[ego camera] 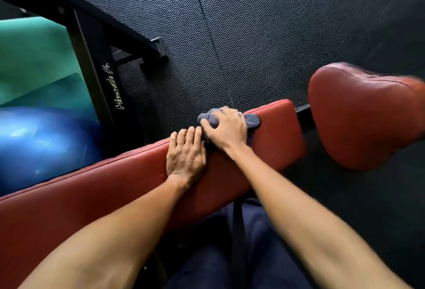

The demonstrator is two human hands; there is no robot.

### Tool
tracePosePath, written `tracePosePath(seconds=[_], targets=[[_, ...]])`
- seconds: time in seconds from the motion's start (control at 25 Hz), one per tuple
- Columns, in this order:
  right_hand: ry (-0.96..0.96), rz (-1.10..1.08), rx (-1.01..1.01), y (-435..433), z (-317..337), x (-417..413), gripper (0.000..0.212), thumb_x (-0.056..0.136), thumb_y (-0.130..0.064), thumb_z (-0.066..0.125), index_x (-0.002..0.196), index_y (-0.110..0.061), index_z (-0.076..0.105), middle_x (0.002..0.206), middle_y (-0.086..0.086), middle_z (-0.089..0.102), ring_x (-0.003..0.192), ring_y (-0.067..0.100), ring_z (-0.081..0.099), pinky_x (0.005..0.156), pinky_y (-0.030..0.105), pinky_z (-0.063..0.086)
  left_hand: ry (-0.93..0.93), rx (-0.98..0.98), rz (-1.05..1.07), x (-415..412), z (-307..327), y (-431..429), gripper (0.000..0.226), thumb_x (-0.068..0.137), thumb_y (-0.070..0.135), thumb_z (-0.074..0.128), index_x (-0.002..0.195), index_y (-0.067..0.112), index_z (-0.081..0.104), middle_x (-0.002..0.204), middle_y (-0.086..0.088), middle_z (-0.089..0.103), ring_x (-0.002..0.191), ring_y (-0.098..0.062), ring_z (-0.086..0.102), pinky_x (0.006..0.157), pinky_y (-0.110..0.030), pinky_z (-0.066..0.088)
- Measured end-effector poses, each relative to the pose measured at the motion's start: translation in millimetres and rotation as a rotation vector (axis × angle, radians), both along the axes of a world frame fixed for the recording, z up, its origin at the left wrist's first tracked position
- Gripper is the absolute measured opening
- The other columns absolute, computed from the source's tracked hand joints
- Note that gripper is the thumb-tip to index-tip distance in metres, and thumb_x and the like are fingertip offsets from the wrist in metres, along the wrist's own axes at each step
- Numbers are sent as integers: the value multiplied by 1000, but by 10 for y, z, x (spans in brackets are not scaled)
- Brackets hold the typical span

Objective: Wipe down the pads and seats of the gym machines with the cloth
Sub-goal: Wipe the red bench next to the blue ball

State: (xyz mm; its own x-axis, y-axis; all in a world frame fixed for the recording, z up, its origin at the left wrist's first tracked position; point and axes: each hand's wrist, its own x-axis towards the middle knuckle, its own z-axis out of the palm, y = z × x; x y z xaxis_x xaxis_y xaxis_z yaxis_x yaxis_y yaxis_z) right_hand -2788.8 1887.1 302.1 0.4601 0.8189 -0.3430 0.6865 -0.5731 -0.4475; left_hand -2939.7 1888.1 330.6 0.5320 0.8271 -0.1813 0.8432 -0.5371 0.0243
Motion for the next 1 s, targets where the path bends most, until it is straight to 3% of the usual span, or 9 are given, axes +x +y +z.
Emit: tracePosePath(seconds=[0.08, 0.2, 0.32, 0.44, 0.6, 0.76, 0.92, 1.0], targets=[[57, 54, 97, -134, 72, -52, 49, 84, -64, 52, 111, -28, 72, 113, 1, 66, 111, 28, 58, 103, 44, 43, -6, -13, -11, -8, 0, 8, 47, 96, 31, 42, 134, 9, 57, 133, -10, 61, 119, -32, 56, 111, -52, 36], [38, 118, 74, -216, -156, 423, 53, 86, -66, 47, 116, -28, 70, 119, 3, 63, 113, 29, 58, 101, 42, 43, 18, -5, 4, 20, 33, 8, 45, 99, 32, 42, 137, 12, 56, 135, -7, 60, 121, -31, 54, 114, -50, 32], [-3, -121, -30, -193, -414, 659, 50, 84, -65, 52, 114, -28, 70, 118, 3, 60, 119, 30, 54, 105, 45, 40, 43, -11, -7, 26, 63, 10, 46, 100, 32, 39, 139, 13, 53, 136, -5, 59, 122, -30, 52, 115, -48, 30], [-28, -373, -14, -22, -356, 285, 44, 77, -58, 60, 107, -29, 72, 122, 5, 62, 126, 34, 51, 108, 51, 38, 73, -9, -26, 23, 93, 17, 47, 100, 31, 38, 139, 11, 53, 132, -7, 60, 119, -30, 53, 112, -48, 31], [21, -383, 193, -460, -157, -98, 46, 81, -55, 62, 117, -27, 70, 136, 9, 57, 131, 36, 49, 112, 47, 38, 79, -66, -54, 168, 132, 71, 49, 91, 27, 43, 133, 5, 55, 123, -12, 61, 110, -32, 55, 101, -51, 40], [56, -575, 94, -1101, -338, 80, 49, 86, -50, 60, 122, -18, 67, 140, 14, 54, 128, 38, 52, 109, 48, 43, 83, -166, -184, 486, -43, 115, 56, 91, 31, 38, 139, 4, 49, 128, -12, 59, 112, -31, 56, 96, -48, 41], [51, -814, 46, -735, -673, 697, 62, 80, -55, 47, 121, -14, 70, 132, 18, 59, 122, 41, 56, 105, 51, 42, 117, -200, -212, 848, -239, 82, 55, 95, 36, 37, 139, 5, 50, 128, -10, 60, 110, -30, 57, 92, -47, 43], [39, -781, 58, -460, -680, 831, 58, 76, -54, 49, 114, -16, 73, 124, 17, 63, 119, 40, 56, 103, 50, 43, 125, -206, -218, 861, -298, 76, 55, 96, 36, 38, 140, 6, 49, 132, -10, 59, 112, -30, 57, 93, -47, 43]])
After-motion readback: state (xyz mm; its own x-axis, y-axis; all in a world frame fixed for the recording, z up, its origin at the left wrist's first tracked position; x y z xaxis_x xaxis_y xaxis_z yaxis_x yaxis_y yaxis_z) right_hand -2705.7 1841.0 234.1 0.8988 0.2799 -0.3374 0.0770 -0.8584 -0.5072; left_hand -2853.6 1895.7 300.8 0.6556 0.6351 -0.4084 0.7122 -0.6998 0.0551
